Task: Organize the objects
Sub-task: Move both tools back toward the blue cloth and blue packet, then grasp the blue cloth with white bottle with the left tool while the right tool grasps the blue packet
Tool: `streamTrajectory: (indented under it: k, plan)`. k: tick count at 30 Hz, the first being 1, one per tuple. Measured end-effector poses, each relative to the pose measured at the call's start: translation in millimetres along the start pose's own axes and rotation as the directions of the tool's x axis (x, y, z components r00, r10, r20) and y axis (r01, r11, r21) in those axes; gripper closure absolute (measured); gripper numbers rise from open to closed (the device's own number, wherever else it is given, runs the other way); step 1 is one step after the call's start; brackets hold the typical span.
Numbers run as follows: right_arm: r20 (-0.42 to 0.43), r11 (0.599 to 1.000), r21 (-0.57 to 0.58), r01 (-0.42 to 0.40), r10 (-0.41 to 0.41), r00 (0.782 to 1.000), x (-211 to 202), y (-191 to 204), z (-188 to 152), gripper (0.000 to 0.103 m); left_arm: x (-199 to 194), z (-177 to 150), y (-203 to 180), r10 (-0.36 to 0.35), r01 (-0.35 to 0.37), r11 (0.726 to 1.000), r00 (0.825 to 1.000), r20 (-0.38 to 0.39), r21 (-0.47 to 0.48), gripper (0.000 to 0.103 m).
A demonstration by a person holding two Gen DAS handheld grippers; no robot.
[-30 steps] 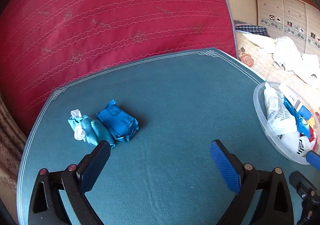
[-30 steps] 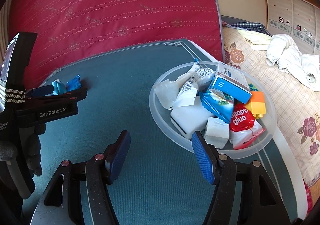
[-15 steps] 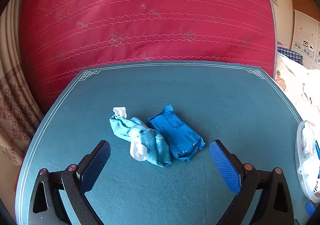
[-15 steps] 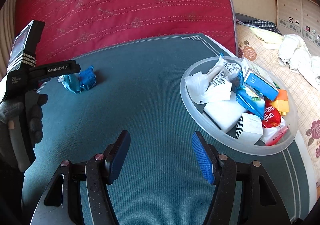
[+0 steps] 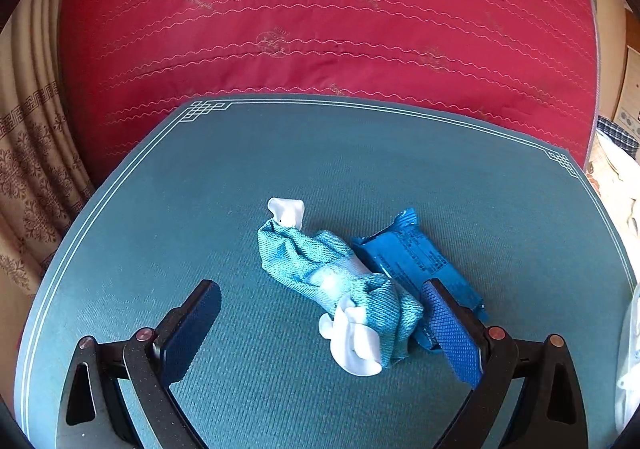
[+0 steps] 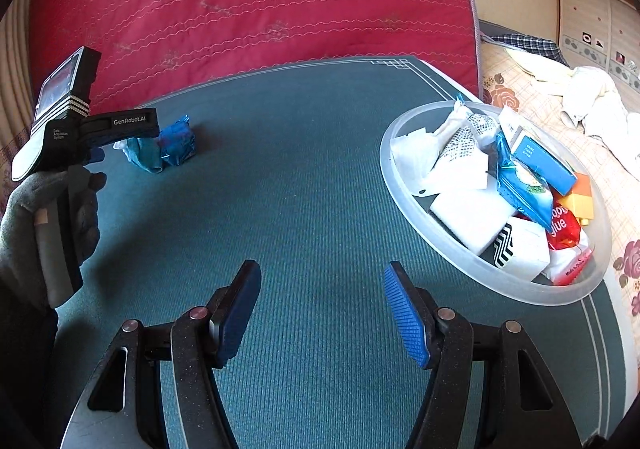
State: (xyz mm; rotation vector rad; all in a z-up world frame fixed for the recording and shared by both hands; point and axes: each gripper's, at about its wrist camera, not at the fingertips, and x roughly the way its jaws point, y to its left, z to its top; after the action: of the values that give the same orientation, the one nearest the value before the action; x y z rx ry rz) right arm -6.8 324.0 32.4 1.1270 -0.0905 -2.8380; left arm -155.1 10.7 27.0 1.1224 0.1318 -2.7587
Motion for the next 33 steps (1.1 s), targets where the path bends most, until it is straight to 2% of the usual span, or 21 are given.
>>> streamTrajectory:
  k: [4, 7, 15, 17, 23, 27, 32, 33]
  plan:
    - [-0.007, 1.0, -0.011, -0.004, 0.004, 1.0, 4.3, 5.7, 2.5, 0.038, 4.3, -1.6, 15.0, -0.03, 0.029, 0.999, 0.999, -0.031, -0.041, 0.0]
    - [-0.01, 1.0, -0.018, -0.019, 0.019, 1.0, 6.6, 10.6, 4.9, 0.038, 2.4, -1.0, 24.0, -0.026, 0.024, 0.998, 0.999, -0.041, -0.054, 0.0]
    - [-0.021, 0.998, -0.048, -0.045, 0.045, 0.999, 13.2, 25.5, 5.7, 0.038, -3.5, 1.1, 47.9, 0.054, -0.059, 0.996, 0.996, -0.064, -0.073, 0.0]
    - [-0.025, 0.997, -0.057, -0.051, 0.05, 0.998, 15.2, 29.5, 5.7, 0.038, -0.3, 2.5, 53.8, 0.031, -0.04, 0.994, 0.996, -0.081, -0.103, 0.0]
    - [-0.036, 0.993, -0.081, -0.088, 0.085, 0.996, 22.0, 43.0, 12.8, 0.038, 8.6, 3.9, 65.3, -0.115, 0.095, 0.972, 0.99, -0.086, -0.215, 0.001]
    - [-0.029, 0.989, -0.106, -0.098, 0.096, 0.995, 29.9, 54.1, 21.9, 0.038, 11.5, 6.0, 62.1, -0.105, 0.092, 0.975, 0.993, -0.053, -0.202, 0.001]
    - [-0.059, 0.987, -0.101, -0.128, 0.122, 0.991, 51.4, 62.7, 34.0, 0.038, 29.9, 7.1, 58.7, -0.055, 0.036, 0.981, 0.994, -0.094, -0.191, 0.003]
    - [-0.066, 0.987, -0.095, -0.133, 0.127, 0.99, 56.2, 63.9, 36.8, 0.038, 28.9, 6.8, 55.7, -0.042, 0.029, 0.985, 0.996, -0.079, -0.168, 0.006]
